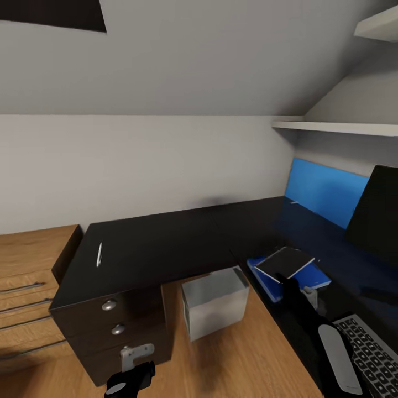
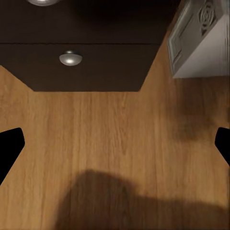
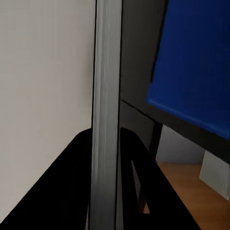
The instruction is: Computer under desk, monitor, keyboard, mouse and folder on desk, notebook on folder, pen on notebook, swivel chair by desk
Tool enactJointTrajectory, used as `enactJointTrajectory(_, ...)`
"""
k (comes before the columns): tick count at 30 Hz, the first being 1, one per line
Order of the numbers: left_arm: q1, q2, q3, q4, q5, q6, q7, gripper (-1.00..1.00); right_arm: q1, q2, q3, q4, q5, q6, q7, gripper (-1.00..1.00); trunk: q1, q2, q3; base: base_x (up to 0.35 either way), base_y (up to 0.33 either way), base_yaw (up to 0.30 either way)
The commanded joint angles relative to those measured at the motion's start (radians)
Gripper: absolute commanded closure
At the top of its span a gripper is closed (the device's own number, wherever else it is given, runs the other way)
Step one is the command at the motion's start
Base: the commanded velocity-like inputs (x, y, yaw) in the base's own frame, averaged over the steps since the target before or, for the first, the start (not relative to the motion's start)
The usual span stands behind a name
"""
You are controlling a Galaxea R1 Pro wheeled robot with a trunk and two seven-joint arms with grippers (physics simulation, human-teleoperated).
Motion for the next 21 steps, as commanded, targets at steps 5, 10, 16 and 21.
enactJointTrajectory(5, -0.001, 0.001, -0.002, -0.002, 0.004, 0.003, 0.007, -1.0, -0.001, 0.001, -0.007, -0.001, -0.011, 0.006, -0.001, 1.0, 0.0, -0.001, -0.001, 0.0, 0.0, -0.263)
enactJointTrajectory(10, -0.001, 0.001, -0.003, -0.002, 0.004, 0.003, 0.007, -1.0, -0.001, 0.001, -0.008, -0.001, -0.012, 0.007, 0.0, 1.0, 0.0, -0.001, -0.002, 0.0, 0.0, -0.153)
enactJointTrajectory(16, -0.001, 0.001, -0.003, -0.002, 0.004, 0.003, 0.007, -1.0, -0.001, 0.0, -0.007, 0.002, -0.012, 0.01, 0.0, 1.0, 0.0, -0.001, -0.002, 0.0, 0.0, -0.029)
enactJointTrajectory(21, -0.001, 0.001, -0.003, -0.002, 0.004, 0.003, 0.007, -1.0, -0.001, -0.001, -0.007, 0.005, -0.008, 0.041, 0.002, 1.0, 0.0, -0.001, -0.002, 0.0, 0.0, -0.003)
